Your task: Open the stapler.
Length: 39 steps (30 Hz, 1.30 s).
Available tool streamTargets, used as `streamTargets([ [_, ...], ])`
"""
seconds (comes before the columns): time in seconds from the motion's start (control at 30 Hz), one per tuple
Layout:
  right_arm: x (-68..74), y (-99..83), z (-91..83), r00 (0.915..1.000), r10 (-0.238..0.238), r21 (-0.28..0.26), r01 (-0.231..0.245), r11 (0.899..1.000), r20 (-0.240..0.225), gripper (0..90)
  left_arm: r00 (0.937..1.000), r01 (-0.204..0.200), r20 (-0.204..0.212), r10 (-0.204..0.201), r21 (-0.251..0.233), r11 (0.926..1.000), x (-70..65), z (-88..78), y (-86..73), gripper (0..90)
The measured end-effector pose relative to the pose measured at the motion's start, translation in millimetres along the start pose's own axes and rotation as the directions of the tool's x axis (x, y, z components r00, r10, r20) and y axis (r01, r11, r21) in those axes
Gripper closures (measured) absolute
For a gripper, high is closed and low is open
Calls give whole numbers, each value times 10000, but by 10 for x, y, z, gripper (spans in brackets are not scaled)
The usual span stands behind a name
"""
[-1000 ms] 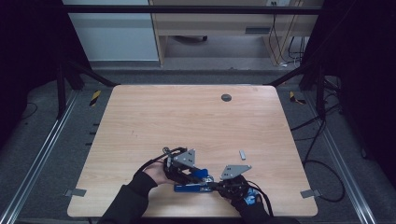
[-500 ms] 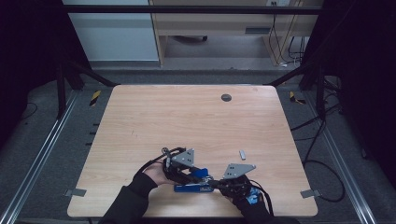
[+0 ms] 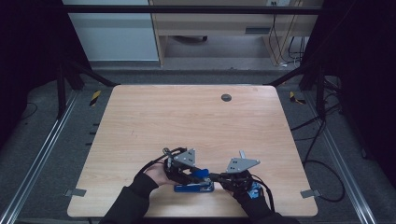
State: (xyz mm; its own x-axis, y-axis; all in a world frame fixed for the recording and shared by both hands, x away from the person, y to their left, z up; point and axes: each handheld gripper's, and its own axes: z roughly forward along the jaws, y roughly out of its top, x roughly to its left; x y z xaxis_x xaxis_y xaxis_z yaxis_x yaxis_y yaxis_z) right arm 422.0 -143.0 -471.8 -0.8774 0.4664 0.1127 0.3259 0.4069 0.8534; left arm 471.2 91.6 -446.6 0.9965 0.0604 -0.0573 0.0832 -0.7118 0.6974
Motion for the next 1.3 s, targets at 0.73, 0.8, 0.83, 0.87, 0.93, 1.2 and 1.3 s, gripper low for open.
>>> streamTargets([
  [0.73, -8, -12, 4, 9997, 166, 55, -165, 9998, -160, 900, 9489, 1655, -2400, -2048, -1738, 9708, -221, -459, -153, 494],
  [0.8, -8, -12, 3, 9997, 181, 47, -180, 9998, -167, 900, 9455, 1723, -2459, -2136, -1787, 9687, -222, -463, -167, 500],
  [0.83, -7, -13, 3, 9997, 179, 47, -178, 9998, -161, 900, 9353, 1886, -2643, -2354, -1906, 9634, -229, -462, -190, 504],
  [0.87, -6, -13, 3, 9997, 180, 53, -179, 9998, -160, 900, 9316, 1950, -2655, -2482, -2112, 9578, -238, -464, -200, 510],
  [0.93, -8, -13, 2, 9997, 197, 60, -196, 9998, -171, 900, 9222, 2024, -2745, -2724, -2576, 9448, -264, -479, -216, 532],
  [1.2, -1, -17, 9, 9993, 241, 125, -237, 9996, -300, 900, 8858, 1931, -3224, -3338, -3979, 8969, -447, -547, -320, 585],
  [1.3, 13, -14, 30, 9993, 150, 229, -143, 9996, -331, 900, 8724, 1949, -3416, -3495, -4125, 8899, -529, -536, -384, 601],
])
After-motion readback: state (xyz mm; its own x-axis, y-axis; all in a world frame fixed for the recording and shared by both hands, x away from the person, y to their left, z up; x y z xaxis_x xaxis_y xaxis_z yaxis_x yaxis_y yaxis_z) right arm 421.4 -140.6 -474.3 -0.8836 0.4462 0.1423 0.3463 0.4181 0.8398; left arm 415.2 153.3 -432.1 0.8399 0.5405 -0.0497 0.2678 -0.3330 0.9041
